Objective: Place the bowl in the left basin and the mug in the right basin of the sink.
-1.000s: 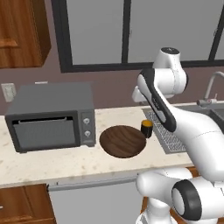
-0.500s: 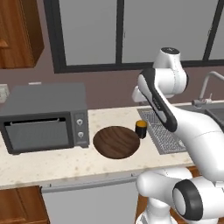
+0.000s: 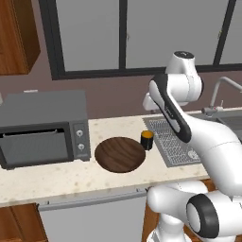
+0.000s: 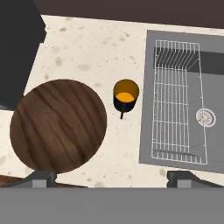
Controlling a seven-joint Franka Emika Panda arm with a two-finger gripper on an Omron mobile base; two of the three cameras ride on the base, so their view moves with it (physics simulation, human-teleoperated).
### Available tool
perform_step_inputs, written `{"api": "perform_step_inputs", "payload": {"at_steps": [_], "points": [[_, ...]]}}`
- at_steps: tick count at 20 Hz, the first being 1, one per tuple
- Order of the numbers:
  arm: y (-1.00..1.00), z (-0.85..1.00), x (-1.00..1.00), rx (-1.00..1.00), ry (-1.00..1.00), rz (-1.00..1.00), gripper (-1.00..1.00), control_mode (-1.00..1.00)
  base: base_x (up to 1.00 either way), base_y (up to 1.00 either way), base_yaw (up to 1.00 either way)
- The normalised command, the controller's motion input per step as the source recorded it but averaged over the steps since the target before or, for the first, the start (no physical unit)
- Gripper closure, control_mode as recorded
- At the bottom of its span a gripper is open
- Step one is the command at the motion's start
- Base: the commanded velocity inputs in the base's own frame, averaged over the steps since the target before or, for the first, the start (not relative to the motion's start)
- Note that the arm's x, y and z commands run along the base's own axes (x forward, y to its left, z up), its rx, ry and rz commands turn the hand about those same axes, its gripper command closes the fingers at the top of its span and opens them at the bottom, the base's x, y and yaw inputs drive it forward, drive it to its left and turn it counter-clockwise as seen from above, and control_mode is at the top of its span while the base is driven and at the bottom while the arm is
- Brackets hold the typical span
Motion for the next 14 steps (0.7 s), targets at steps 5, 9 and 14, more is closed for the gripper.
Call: {"api": "perform_step_inputs", "payload": {"at_steps": [5, 9, 14], "points": [[0.00, -0.01, 0.01, 0.00, 0.00, 0.00, -1.00, -1.00, -0.01, 0.00, -0.03], [0.12, -0.23, -0.20, 0.08, -0.01, -0.08, -1.00, -1.00, 0.00, 0.00, 0.00], [0.28, -0.59, -0.17, 0.11, 0.01, -0.16, -1.00, -1.00, 0.00, 0.00, 0.00]]}}
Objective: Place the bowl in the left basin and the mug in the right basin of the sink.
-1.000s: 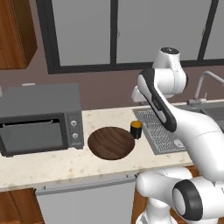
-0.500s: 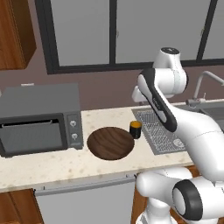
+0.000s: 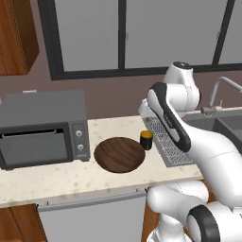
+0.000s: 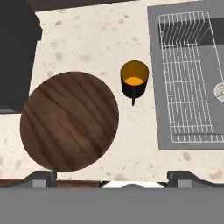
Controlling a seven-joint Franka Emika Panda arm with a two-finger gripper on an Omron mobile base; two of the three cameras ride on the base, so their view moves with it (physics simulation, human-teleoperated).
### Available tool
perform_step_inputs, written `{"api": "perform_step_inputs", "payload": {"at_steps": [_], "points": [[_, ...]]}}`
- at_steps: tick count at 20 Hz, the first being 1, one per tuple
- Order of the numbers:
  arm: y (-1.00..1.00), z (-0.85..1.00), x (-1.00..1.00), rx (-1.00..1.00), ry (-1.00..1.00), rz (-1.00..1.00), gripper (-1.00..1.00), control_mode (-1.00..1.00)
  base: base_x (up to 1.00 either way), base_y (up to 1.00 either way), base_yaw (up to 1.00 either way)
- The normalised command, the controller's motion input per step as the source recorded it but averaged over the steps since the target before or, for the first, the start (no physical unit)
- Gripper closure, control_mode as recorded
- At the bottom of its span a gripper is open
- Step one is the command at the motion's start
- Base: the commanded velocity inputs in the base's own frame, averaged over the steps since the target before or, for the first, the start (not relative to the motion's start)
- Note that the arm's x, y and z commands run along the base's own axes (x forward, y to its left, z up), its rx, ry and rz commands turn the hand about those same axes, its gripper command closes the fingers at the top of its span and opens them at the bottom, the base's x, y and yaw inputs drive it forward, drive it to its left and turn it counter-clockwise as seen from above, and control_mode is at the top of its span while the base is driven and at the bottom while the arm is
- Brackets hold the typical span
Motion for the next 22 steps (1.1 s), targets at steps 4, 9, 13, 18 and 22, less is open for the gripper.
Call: {"api": "perform_step_inputs", "payload": {"at_steps": [4, 9, 13, 18, 22], "points": [[-0.02, -0.60, 0.10, -0.06, 0.21, -0.20, -1.00, -1.00, 0.00, 0.00, 0.00], [-0.02, -0.61, 0.06, -0.07, 0.23, -0.36, -1.00, -1.00, 0.00, 0.00, 0.00], [0.19, -0.54, 0.13, 0.04, 0.06, -0.25, -1.00, -1.00, 0.00, 0.00, 0.00], [0.06, -0.47, 0.06, 0.06, 0.02, -0.14, -1.00, -1.00, 0.00, 0.00, 0.00], [0.04, -0.50, 0.11, 0.00, 0.00, -0.13, -1.00, -1.00, 0.00, 0.00, 0.00]]}}
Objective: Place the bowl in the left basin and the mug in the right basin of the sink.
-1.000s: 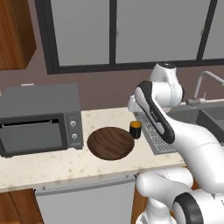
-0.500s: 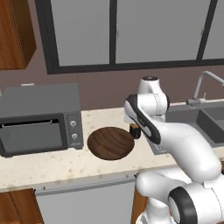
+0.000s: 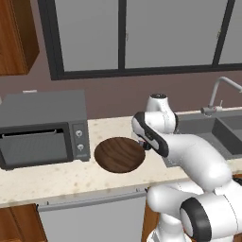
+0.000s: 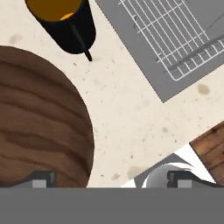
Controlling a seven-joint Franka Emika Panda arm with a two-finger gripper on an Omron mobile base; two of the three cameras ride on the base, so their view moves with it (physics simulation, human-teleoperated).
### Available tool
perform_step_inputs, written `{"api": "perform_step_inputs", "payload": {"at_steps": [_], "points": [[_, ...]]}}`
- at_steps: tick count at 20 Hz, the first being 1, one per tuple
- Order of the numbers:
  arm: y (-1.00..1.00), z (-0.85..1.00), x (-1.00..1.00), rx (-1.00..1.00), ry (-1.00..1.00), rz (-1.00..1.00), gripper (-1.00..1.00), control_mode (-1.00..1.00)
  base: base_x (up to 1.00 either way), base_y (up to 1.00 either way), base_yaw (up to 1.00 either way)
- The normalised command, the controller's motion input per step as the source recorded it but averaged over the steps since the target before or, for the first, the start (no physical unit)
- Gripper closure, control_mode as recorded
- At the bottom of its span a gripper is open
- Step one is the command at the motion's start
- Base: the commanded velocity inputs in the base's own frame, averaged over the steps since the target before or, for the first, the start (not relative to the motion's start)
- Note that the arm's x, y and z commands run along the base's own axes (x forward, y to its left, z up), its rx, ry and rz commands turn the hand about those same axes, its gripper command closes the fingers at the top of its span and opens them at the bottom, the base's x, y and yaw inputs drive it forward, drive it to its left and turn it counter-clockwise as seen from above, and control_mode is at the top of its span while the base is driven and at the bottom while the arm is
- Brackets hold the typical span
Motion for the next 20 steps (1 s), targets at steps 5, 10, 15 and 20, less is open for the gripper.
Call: {"api": "perform_step_inputs", "payload": {"at_steps": [5, 10, 15, 20], "points": [[0.14, -0.45, 0.25, -0.01, 0.00, -0.09, -1.00, -1.00, 0.00, 0.00, 0.00], [0.03, -0.42, 0.23, 0.00, 0.00, -0.03, -1.00, -1.00, 0.00, 0.00, 0.00], [0.04, -0.26, 0.27, 0.00, 0.00, -0.01, -1.00, -1.00, 0.00, 0.00, 0.00], [0.09, -0.14, 0.26, 0.00, 0.01, 0.00, -1.00, -1.00, 0.00, 0.00, 0.00]]}}
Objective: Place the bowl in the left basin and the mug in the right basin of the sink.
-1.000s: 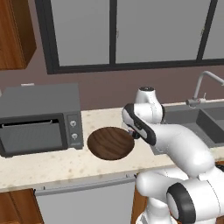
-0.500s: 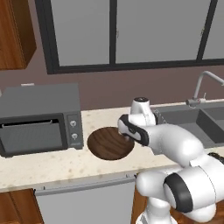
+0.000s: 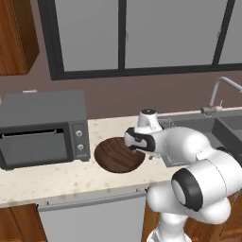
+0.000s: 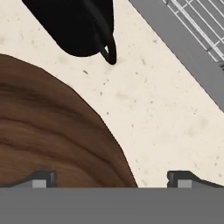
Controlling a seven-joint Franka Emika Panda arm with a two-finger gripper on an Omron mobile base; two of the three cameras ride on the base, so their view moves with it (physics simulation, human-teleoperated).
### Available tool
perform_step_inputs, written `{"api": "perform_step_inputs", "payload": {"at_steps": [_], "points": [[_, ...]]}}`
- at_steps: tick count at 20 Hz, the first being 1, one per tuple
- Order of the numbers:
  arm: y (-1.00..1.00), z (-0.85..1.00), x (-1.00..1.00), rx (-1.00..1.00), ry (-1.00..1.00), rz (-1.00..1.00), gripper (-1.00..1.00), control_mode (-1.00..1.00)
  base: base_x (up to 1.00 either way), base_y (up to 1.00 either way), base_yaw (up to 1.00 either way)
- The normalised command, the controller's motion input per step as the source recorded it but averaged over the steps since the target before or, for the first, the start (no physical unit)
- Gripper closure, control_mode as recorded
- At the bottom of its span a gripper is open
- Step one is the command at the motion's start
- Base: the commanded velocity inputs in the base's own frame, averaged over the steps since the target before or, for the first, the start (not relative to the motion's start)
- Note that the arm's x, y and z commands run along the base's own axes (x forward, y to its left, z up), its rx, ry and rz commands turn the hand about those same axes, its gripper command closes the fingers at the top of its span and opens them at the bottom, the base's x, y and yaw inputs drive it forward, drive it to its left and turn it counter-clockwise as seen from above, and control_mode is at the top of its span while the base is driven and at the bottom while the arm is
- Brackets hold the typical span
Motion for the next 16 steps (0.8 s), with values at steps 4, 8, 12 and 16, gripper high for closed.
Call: {"api": "perform_step_inputs", "payload": {"at_steps": [4, 8, 12, 16], "points": [[0.00, -0.36, 0.02, 0.00, 0.00, 0.00, -1.00, -1.00, 0.00, 0.00, 0.00], [0.03, -0.30, 0.00, 0.00, 0.00, 0.00, -1.00, -1.00, 0.00, 0.00, 0.00], [0.12, -0.19, 0.01, 0.00, -0.03, 0.00, 1.00, -1.00, 0.00, 0.00, 0.00], [0.02, 0.00, 0.00, 0.00, 0.00, -0.01, 1.00, -1.00, 0.00, 0.00, 0.00]]}}
